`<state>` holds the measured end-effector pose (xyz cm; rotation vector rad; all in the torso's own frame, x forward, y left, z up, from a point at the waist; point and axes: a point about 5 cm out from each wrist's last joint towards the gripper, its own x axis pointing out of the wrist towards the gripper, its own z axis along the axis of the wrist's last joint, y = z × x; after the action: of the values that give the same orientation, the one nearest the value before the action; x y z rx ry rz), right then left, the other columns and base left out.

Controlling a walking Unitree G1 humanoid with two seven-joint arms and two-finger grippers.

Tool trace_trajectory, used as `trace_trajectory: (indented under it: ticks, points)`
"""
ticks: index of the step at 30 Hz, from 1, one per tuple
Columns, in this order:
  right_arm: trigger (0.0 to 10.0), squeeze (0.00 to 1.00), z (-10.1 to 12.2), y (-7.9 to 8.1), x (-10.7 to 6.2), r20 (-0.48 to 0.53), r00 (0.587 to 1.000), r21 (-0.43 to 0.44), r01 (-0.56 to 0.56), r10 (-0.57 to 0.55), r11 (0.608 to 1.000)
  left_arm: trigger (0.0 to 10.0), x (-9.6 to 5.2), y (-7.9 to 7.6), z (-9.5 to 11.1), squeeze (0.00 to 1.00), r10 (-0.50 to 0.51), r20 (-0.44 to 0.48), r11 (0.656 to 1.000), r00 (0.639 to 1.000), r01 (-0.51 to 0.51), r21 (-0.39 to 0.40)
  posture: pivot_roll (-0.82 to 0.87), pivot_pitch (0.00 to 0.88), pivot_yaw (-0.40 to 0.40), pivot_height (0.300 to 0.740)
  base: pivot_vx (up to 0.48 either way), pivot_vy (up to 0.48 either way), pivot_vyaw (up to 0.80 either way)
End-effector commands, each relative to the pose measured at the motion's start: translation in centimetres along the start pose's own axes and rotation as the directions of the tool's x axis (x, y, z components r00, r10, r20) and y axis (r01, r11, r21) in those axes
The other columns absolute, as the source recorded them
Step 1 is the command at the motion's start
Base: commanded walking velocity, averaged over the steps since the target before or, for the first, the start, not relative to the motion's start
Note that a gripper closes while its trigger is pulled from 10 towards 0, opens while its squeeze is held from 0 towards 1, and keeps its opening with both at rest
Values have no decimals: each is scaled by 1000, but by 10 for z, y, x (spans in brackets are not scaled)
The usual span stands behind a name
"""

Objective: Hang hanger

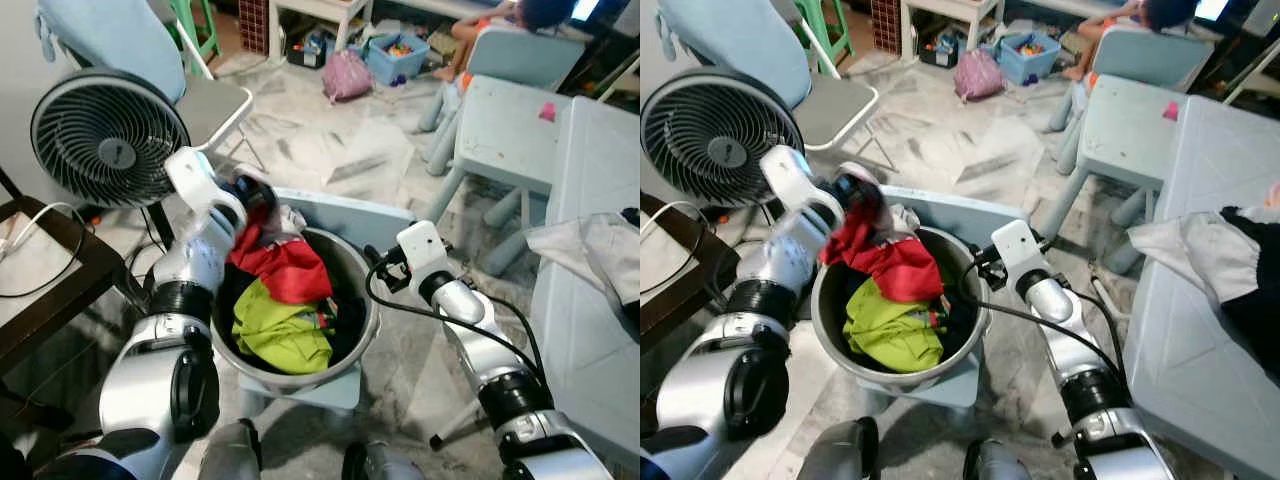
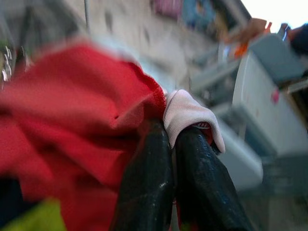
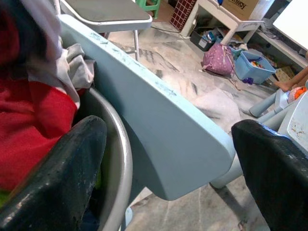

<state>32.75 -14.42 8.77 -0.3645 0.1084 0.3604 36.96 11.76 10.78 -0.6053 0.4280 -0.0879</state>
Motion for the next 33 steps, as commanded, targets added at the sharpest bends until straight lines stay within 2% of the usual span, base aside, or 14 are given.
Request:
trace_trajectory:
  ticks: [1, 7, 11, 13, 15, 16, 18, 23, 25, 27, 29, 31, 32, 33]
  points:
    - [10000, 0, 1, -5, 1, 2, 1000, -2, 18, -18, 1000, 0, -1, -8, 2, 0, -21, -11, 1000, 1000, 22, 22, 73, 97, -33, 740, 0, 0, 0]
    - [10000, 0, 1, -8, 1, 3, 999, -6, 34, -34, 999, 0, -7, -14, -15, 0, -64, -54, 995, 996, 68, 79, 71, 94, -31, 740, 0, 0, 0]
    - [10000, 0, 2, -13, 2, 4, 998, -22, 69, -69, 997, 0, -11, -23, 29, 0, -140, 125, 980, 982, 119, 159, 69, 88, -31, 740, 0, 0, 0]
    - [10000, 0, -4, -23, 2, -40, 987, -55, 152, -154, 987, 0, -16, -41, 82, 0, -221, 280, 957, 934, 153, 246, 82, 79, -30, 740, 0, 0, 0]
    - [10000, 0, -8, -29, 2, -69, 975, -58, 205, -209, 977, 0, -19, -55, 107, 0, -277, 327, 942, 904, 187, 280, 98, 69, -27, 740, 0, 0, 0]
    - [10000, 0, -11, -36, -1, -79, 958, -54, 273, -276, 961, 0, -23, -77, 129, 0, -353, 349, 913, 868, 239, 330, 101, 64, -22, 740, 0, 0, 0]
    - [10000, 0, -12, -40, -4, -78, 945, -43, 316, -319, 948, 0, -25, -91, 139, 0, -399, 354, 896, 846, 277, 348, 102, 61, -18, 740, 0, 0, 0]
    - [10000, 0, -12, -54, -19, -30, 895, 2, 445, -445, 895, 0, -26, -131, 132, 0, -516, 260, 828, 816, 397, 396, 78, 47, 14, 740, 0, 0, 0]
    - [10000, 0, -12, -55, -20, -27, 891, -1, 454, -454, 891, 0, -26, -134, 130, 0, -527, 248, 820, 813, 410, 399, 78, 47, 14, 740, 0, 0, 0]
    - [10000, 0, -20, -60, -31, -44, 868, -9, 495, -495, 869, 0, -29, -157, 113, 0, -607, 194, 755, 771, 484, 442, 62, 45, 27, 740, 0, 0, 0]
    - [10000, 0, -20, -60, -31, -44, 868, -9, 495, -495, 869, 0, -29, -157, 113, 0, -607, 194, 755, 771, 484, 442, 62, 45, 27, 740, 0, 0, 0]
    - [10000, 0, -32, -63, -43, -78, 843, -17, 533, -532, 846, 0, -38, -189, 102, 0, -705, 161, 668, 691, 570, 478, 62, 41, 29, 740, 0, 0, 0]
    - [10000, 0, -32, -63, -43, -78, 843, -17, 533, -532, 846, 0, -38, -189, 102, 0, -705, 161, 668, 691, 570, 478, 62, 41, 29, 740, 0, 0, 0]
    - [10000, 0, -38, -62, -46, -96, 837, -19, 539, -538, 842, 0, -46, -210, 105, 0, -760, 169, 619, 628, 620, 482, 65, 36, 30, 740, 0, 0, 0]
